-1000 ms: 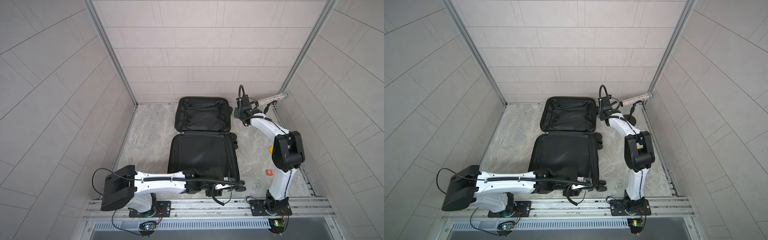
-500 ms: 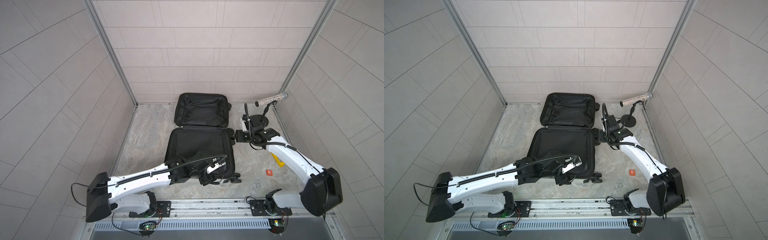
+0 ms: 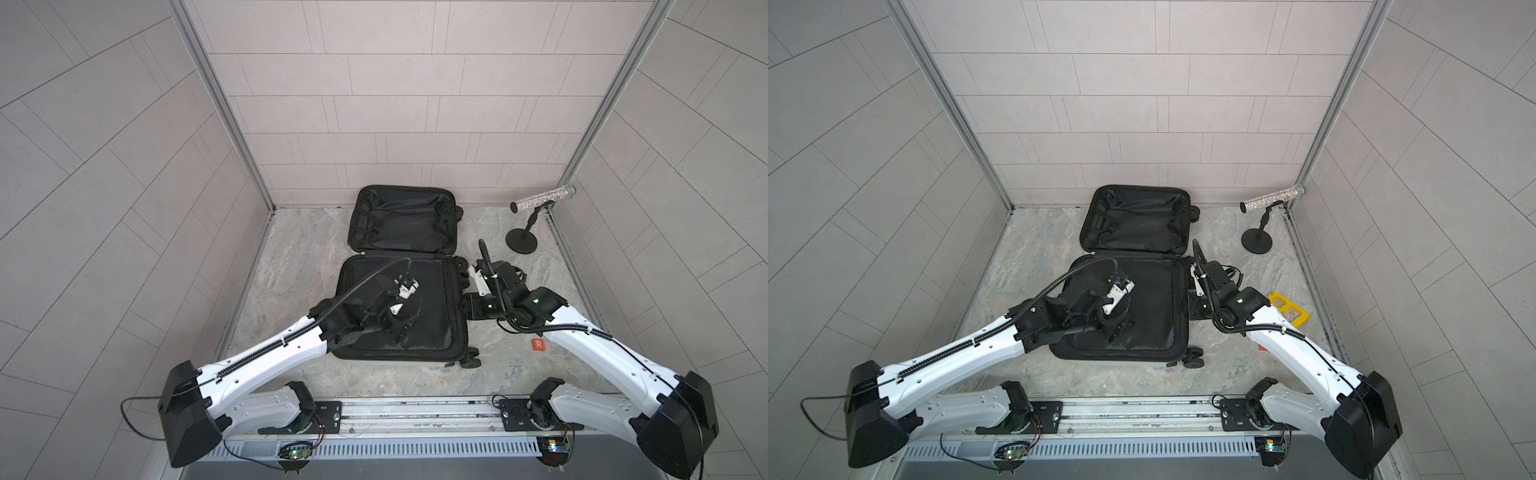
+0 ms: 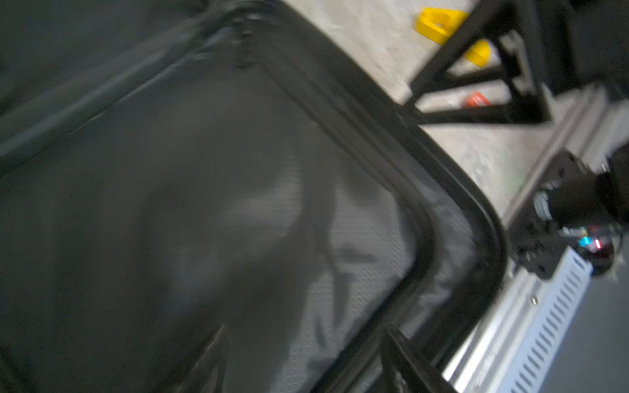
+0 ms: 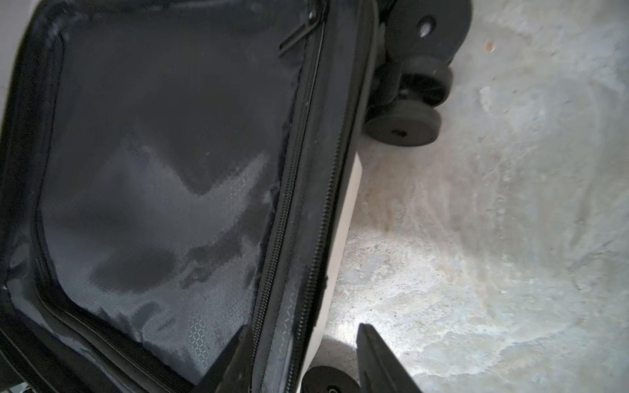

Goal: Open the suitcase zippers
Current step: Move the suitcase to the center of the board.

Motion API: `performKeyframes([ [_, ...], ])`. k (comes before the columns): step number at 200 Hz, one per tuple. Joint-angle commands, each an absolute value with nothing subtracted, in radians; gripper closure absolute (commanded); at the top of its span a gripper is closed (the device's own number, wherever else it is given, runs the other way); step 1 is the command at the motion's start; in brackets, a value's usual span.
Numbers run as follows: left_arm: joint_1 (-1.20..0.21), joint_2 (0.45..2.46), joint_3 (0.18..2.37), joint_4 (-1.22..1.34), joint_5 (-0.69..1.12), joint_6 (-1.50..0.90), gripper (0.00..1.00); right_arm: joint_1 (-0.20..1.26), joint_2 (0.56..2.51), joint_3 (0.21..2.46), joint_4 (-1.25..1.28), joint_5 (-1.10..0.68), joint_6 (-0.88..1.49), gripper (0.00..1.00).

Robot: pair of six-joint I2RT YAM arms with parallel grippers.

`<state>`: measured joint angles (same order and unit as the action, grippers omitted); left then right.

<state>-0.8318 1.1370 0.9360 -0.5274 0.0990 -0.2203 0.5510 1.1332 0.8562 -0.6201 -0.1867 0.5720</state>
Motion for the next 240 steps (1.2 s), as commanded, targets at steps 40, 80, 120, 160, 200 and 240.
performKeyframes([
  [40,-0.599,1.158,1.004,-0.56,0.121,-0.365,0.27,0.571,1.237,0.89,-0.728,-0.084,0.661,0.75],
  [80,-0.46,1.181,1.021,-0.518,0.131,-0.398,0.27,0.572,1.1,0.826,-0.75,0.004,0.737,1.0],
  [120,-0.344,1.244,1.056,-0.515,0.164,-0.393,0.27,0.572,0.9,0.735,-0.788,0.052,0.816,1.0],
  [160,-0.225,1.275,1.061,-0.445,0.169,-0.398,0.26,0.571,0.809,0.73,-0.764,0.093,0.758,0.69],
  [200,-0.082,1.27,1.06,-0.337,0.039,-0.338,0.0,0.47,0.83,0.845,-0.732,0.21,0.469,0.01],
  [240,-0.025,1.309,0.903,-0.021,-0.204,-0.19,0.0,0.147,0.91,0.778,-0.376,0.077,0.248,0.0],
])
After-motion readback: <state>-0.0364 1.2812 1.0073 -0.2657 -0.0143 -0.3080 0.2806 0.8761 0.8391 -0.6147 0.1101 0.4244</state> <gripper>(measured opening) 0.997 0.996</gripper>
